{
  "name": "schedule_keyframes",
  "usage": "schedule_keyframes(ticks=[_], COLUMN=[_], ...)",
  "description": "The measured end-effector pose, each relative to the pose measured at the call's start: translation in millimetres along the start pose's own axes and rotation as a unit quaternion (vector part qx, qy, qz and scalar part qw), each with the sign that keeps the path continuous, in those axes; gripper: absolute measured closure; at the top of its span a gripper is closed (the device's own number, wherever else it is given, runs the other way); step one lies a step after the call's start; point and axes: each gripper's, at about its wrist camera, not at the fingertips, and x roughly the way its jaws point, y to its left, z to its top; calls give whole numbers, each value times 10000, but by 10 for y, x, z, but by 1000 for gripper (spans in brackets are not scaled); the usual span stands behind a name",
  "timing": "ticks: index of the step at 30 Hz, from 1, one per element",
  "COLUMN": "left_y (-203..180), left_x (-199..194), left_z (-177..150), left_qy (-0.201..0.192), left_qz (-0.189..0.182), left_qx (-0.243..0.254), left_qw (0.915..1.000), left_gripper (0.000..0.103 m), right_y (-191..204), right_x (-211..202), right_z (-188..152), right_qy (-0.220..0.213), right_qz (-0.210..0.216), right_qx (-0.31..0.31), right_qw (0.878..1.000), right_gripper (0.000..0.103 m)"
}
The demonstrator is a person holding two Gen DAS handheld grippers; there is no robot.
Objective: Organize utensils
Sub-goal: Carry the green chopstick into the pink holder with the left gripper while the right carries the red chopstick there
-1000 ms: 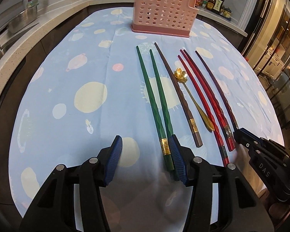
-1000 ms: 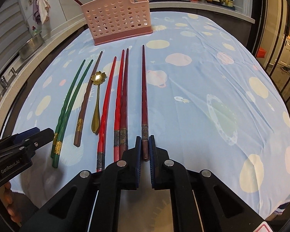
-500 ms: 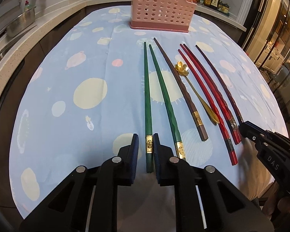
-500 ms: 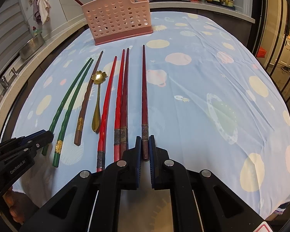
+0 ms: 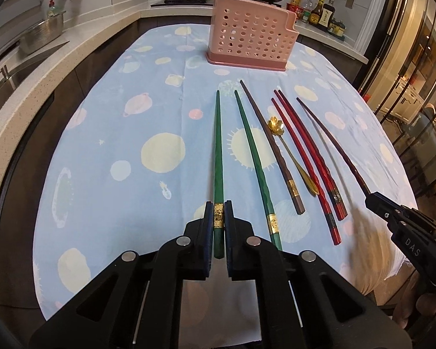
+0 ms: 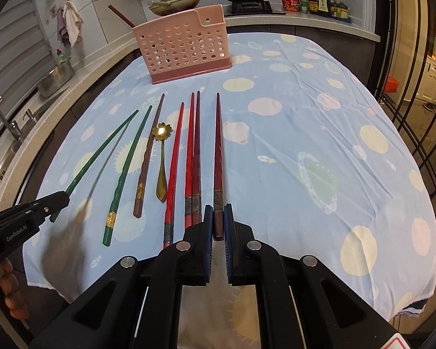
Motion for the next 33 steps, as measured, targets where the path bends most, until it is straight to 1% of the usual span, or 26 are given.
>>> schedule_keyframes(ticks=[9, 13, 18, 24, 27, 31, 33], left_y=[163, 191, 159, 130, 104, 51, 26], left_x=[-403, -611, -792, -977, -1055, -1150, -1172], left_z=[174, 323, 558, 965, 1179, 1479, 1628], left_qy=[-364, -638, -913, -1350, -1586, -1909, -2030], left_qz=[8, -5, -71, -137, -176, -174, -175], left_qx=[-227, -268, -204, -166, -135, -70, -55], left_qw=[9991, 9976, 9956, 9906, 9871, 9814, 9790], left_gripper=[96, 96, 96, 96, 96, 96, 96], right_y=[-16, -24, -13, -21, -13, 36, 53], right_x=[-343, -484, -604, -736, -798, -857, -865], right_z=[150, 269, 441, 829, 1065, 1368, 1512], right_qy=[-294, -484, -729, -1098, -1305, -1599, -1685], right_qz=[202, 268, 289, 413, 485, 475, 524], right_qx=[97, 113, 72, 131, 131, 23, 18], right_qw=[9993, 9984, 9969, 9930, 9902, 9860, 9843], right_gripper=[96, 96, 96, 96, 96, 96, 96])
